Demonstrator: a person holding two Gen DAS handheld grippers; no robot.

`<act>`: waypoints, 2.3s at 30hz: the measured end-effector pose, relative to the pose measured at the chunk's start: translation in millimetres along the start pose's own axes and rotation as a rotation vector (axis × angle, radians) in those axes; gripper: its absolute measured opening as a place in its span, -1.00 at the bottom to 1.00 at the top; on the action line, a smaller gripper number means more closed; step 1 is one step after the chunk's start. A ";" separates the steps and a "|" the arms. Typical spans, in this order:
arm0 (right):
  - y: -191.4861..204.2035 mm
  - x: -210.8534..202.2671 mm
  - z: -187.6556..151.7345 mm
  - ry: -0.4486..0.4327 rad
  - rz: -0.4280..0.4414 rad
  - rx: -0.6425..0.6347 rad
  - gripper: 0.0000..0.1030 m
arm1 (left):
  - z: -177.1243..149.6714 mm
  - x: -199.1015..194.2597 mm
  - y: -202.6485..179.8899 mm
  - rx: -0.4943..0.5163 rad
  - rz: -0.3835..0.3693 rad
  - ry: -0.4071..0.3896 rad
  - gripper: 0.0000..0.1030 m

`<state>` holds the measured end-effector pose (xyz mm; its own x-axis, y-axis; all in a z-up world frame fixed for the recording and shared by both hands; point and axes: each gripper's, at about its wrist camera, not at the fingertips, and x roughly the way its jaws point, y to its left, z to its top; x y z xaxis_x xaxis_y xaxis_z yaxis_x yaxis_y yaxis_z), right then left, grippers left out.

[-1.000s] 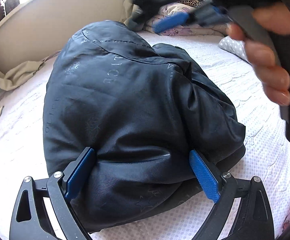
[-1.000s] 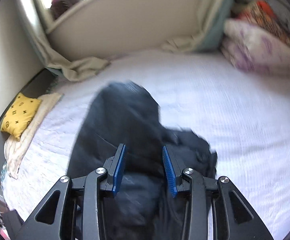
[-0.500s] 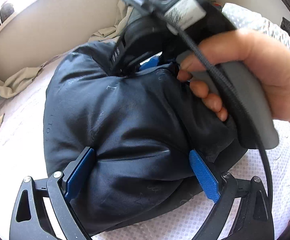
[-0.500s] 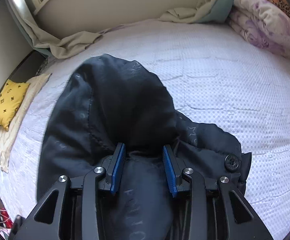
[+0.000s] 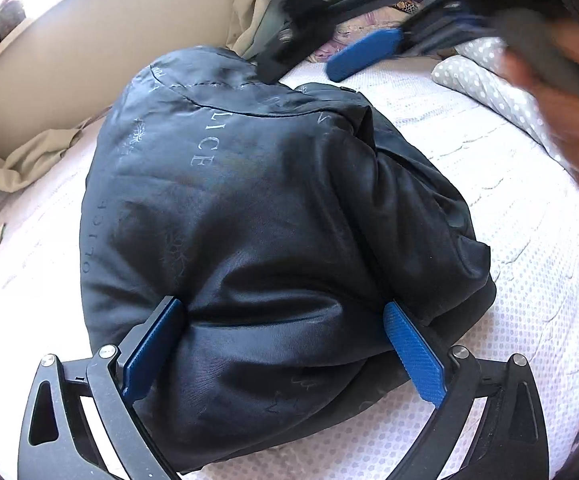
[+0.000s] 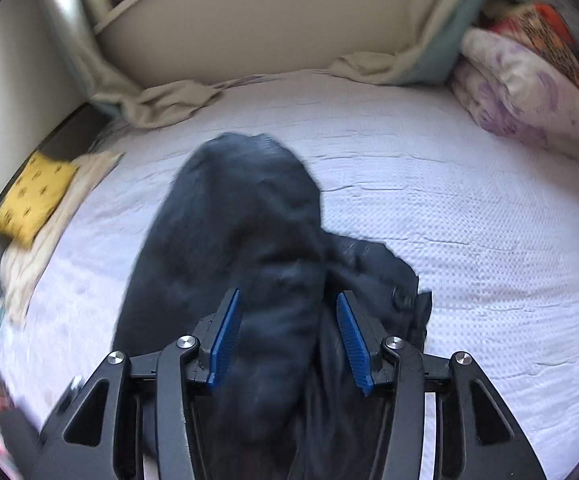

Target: Fold large clothes

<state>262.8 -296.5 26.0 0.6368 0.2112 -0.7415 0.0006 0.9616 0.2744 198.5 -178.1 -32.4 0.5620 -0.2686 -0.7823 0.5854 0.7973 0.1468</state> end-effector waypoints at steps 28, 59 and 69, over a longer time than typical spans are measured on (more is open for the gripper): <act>2.0 32.7 -84.5 0.084 -0.004 0.050 -0.04 | -68.6 -71.6 60.8 -0.154 0.100 0.043 0.97; 15.3 -95.1 -113.9 -0.142 -0.007 0.122 0.70 | -74.9 -106.4 78.4 -0.320 0.148 -0.003 0.99; -1.3 -89.2 -88.5 -0.137 0.086 0.231 0.73 | -48.7 -114.1 108.3 -0.354 0.135 -0.038 0.99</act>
<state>137.7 -301.0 37.5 0.7402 0.2500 -0.6242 0.1076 0.8723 0.4770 169.3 -34.8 43.4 0.6452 -0.1626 -0.7465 0.2698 0.9626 0.0235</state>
